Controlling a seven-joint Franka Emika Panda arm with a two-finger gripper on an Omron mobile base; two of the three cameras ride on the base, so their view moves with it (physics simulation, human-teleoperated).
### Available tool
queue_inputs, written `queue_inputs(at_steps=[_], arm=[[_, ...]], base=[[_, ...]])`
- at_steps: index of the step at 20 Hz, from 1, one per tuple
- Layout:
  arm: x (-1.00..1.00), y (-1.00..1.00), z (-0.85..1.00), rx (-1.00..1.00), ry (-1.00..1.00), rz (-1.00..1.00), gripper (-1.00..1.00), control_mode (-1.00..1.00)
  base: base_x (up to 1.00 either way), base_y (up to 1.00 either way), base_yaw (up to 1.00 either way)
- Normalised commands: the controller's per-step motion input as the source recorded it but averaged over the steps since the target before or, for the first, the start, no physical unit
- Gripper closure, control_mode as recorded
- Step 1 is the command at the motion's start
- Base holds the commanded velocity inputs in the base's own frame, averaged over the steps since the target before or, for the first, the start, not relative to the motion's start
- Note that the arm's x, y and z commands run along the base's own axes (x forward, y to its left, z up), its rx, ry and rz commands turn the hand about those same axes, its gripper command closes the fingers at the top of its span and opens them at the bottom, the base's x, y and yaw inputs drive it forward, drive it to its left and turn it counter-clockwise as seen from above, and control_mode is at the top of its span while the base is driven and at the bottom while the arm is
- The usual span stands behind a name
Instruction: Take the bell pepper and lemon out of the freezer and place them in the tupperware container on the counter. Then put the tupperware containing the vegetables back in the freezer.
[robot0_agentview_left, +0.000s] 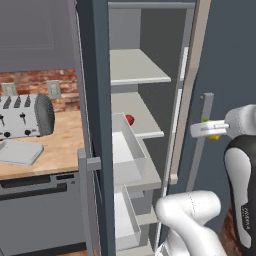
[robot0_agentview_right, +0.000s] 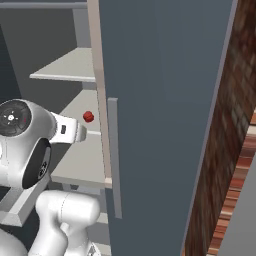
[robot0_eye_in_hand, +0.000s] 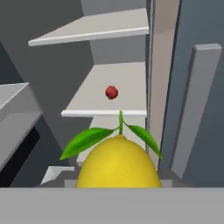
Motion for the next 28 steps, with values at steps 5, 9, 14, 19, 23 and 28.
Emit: queue_inputs(at_steps=[5, 9, 14, 19, 23, 28], arm=[[-0.08, -0.02, -0.02, 0.00, 0.00, -0.01, 1.00, 1.00], [0.00, 0.00, 0.00, 0.00, 0.00, 0.00, 1.00, 1.00], [0.00, 0.00, 0.00, 0.00, 0.00, 0.00, 1.00, 1.00], [0.00, 0.00, 0.00, 0.00, 0.00, 0.00, 1.00, 1.00], [0.00, 0.00, 0.00, 0.00, 0.00, 0.00, 1.00, 1.00], [0.00, 0.00, 0.00, 0.00, 0.00, 0.00, 1.00, 1.00]], base=[[-0.75, -0.06, -0.07], [-1.00, 0.00, -0.14], [-0.98, 0.10, -0.13], [-0.51, 0.76, -0.02], [-0.12, 1.00, -0.04], [0.00, 1.00, -0.04]])
